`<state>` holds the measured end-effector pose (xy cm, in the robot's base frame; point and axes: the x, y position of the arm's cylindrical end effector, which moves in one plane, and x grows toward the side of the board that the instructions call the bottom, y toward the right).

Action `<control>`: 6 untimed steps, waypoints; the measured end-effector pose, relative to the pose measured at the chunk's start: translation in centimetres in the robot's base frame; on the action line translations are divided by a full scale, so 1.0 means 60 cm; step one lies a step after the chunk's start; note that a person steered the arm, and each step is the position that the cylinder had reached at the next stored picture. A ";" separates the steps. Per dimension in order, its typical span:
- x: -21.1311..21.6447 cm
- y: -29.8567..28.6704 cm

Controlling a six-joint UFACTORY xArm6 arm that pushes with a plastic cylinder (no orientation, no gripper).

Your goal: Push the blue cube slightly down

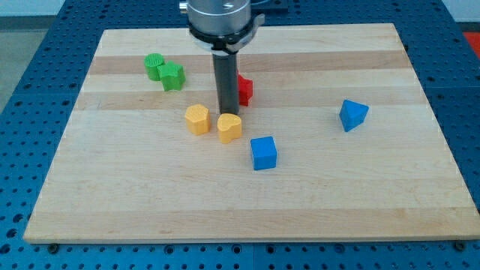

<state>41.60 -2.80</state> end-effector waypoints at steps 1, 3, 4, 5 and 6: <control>0.022 0.022; 0.078 0.033; 0.102 0.050; 0.140 0.052; 0.158 0.048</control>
